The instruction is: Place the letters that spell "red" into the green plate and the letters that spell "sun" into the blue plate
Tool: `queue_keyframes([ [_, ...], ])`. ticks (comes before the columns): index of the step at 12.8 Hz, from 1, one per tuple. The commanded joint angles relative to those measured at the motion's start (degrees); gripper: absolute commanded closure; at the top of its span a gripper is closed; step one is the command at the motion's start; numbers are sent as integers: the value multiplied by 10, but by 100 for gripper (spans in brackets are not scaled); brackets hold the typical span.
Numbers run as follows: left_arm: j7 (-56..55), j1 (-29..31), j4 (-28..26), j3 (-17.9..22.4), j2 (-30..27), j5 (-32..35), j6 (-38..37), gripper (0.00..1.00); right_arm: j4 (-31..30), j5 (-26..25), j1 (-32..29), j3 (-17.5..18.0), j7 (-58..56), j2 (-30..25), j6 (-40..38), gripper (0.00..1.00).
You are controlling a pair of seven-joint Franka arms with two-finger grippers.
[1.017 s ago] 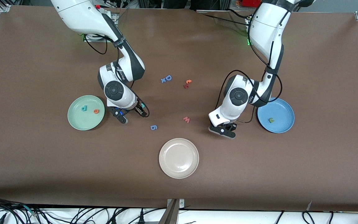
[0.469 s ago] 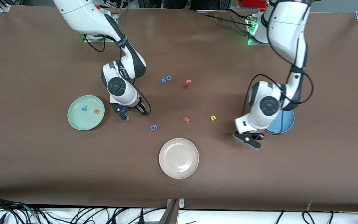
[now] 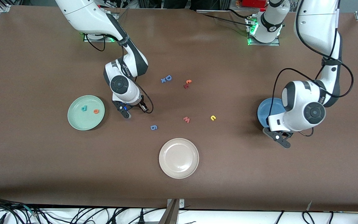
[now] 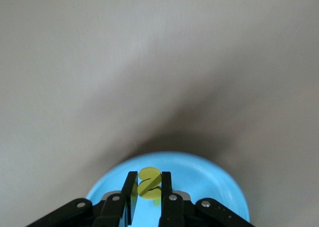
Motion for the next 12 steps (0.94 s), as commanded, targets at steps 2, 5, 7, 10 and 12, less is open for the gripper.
queue_keyframes([
  [2,26,15,-34,1,-13,-26,-36,94,-20,6,6,1,7,-3,29,61],
  [5,7,21,-46,1,-4,-28,-36,84,-20,6,6,1,2,-4,27,85],
  [7,1,21,-41,1,-7,-28,-36,0,-17,4,6,0,-5,-8,23,87],
  [10,-26,13,-17,-4,-18,-23,-33,0,-7,2,5,-22,-73,-42,-33,87],
  [12,-63,-1,7,-5,-19,-24,-29,0,-1,2,4,-64,-172,-69,-89,87],
])
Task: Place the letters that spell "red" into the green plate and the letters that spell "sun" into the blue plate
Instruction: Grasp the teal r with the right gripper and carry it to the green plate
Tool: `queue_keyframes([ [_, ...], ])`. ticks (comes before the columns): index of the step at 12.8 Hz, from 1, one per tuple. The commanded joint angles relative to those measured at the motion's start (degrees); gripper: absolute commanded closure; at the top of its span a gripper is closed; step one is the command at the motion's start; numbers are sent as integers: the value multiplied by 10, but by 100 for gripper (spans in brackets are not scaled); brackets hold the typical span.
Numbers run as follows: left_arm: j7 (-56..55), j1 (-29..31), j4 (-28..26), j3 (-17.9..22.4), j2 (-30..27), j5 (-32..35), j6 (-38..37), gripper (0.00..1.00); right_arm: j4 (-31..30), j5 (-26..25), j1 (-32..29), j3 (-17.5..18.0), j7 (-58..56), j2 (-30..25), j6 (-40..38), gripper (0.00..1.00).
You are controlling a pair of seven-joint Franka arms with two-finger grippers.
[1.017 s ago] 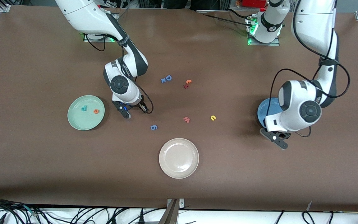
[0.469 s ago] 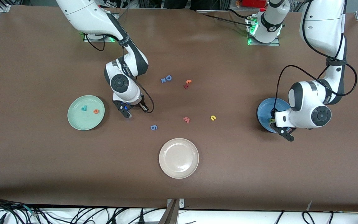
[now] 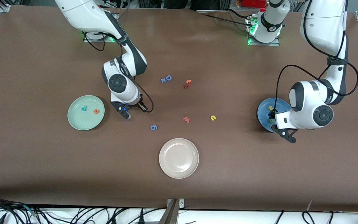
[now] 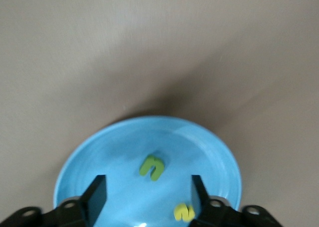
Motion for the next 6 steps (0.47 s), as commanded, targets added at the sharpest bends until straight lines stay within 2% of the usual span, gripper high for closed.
queue_keyframes([
  [1,-79,-30,24,-2,-8,-14,-2,0,-2,3,1,-56,-124,-48,-67,87],
  [3,-159,-57,25,-21,-7,-21,-2,0,4,3,1,-104,-227,-60,-99,87],
  [6,-403,-81,32,-57,-7,-40,-1,0,7,6,-1,-161,-363,-61,-116,87],
])
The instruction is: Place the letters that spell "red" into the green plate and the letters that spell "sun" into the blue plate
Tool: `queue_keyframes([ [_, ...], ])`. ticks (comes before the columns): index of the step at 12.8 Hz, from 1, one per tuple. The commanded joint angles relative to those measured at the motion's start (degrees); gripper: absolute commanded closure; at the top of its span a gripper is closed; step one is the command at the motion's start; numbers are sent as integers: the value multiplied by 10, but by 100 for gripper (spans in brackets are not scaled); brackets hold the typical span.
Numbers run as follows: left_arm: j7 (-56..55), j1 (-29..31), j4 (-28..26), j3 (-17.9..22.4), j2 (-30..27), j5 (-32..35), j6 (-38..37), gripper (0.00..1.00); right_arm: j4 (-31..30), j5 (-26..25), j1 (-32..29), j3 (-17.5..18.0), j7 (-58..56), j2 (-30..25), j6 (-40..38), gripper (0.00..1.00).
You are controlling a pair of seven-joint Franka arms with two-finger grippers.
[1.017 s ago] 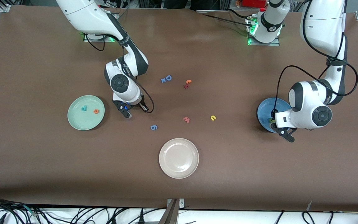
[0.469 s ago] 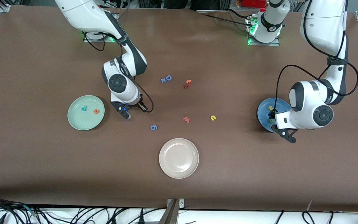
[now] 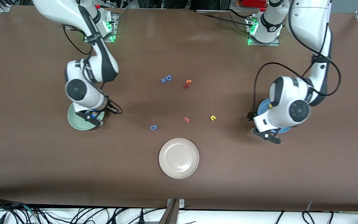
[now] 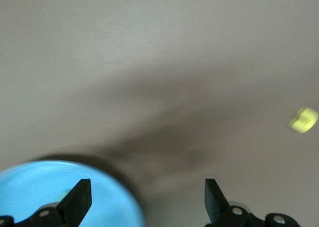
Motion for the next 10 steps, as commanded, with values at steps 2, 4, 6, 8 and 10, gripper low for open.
queue_keyframes([
  [2,-293,-27,20,-27,2,-74,-1,0,2,6,-15,-40,-131,-1,-8,87],
  [4,-434,-42,41,-29,14,-84,-1,1,2,9,-53,-38,-183,6,-4,87],
  [6,-535,-47,56,-38,29,-90,-1,1,11,40,-76,-39,-231,19,-3,87],
  [8,-621,-53,60,-42,28,-90,1,0,27,71,-92,-38,-273,47,2,87],
  [10,-617,-67,60,-42,27,-80,9,0,30,83,-100,-38,-288,59,6,87],
])
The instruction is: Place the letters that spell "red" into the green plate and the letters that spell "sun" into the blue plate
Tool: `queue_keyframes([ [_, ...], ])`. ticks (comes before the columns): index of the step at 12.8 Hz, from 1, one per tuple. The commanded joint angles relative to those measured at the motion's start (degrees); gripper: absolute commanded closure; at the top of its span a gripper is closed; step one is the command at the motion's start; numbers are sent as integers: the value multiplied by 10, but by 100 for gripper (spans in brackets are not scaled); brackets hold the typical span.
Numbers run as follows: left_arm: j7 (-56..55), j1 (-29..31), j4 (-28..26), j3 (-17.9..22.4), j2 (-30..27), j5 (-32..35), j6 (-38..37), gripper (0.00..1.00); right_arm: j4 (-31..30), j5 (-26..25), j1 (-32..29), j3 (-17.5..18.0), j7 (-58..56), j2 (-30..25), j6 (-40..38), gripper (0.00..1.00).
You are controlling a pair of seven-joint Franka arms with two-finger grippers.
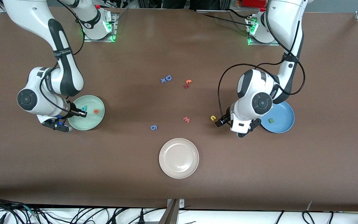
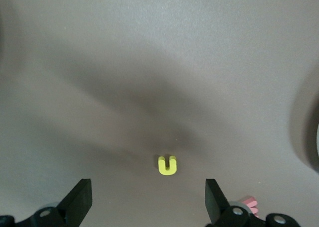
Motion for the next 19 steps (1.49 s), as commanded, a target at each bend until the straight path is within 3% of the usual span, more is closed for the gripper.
queue_keyframes([
  [1,-21,-22,15,6,8,-10,20,2,20,23,-9,4,-24,32,13,87],
  [4,-34,-34,15,6,26,-10,47,4,20,25,-9,4,-27,54,40,85],
  [5,-35,-36,13,6,35,-10,55,6,20,34,-9,4,-27,55,40,76],
  [6,-35,-40,11,6,41,-9,62,8,20,36,-9,4,-27,55,40,47],
  [7,-38,-40,7,6,45,3,62,8,21,37,-9,4,-26,54,38,0],
  [11,-61,-50,5,6,67,27,62,9,50,36,0,5,-24,33,-15,0],
  [13,-69,-55,5,6,74,29,62,9,116,29,-1,2,-23,26,-122,0],
  [16,-116,-64,8,5,82,84,63,10,232,17,3,-12,-21,22,-300,0],
  [19,-131,-65,8,4,88,99,76,12,313,-15,9,-11,-21,12,-408,0],
])
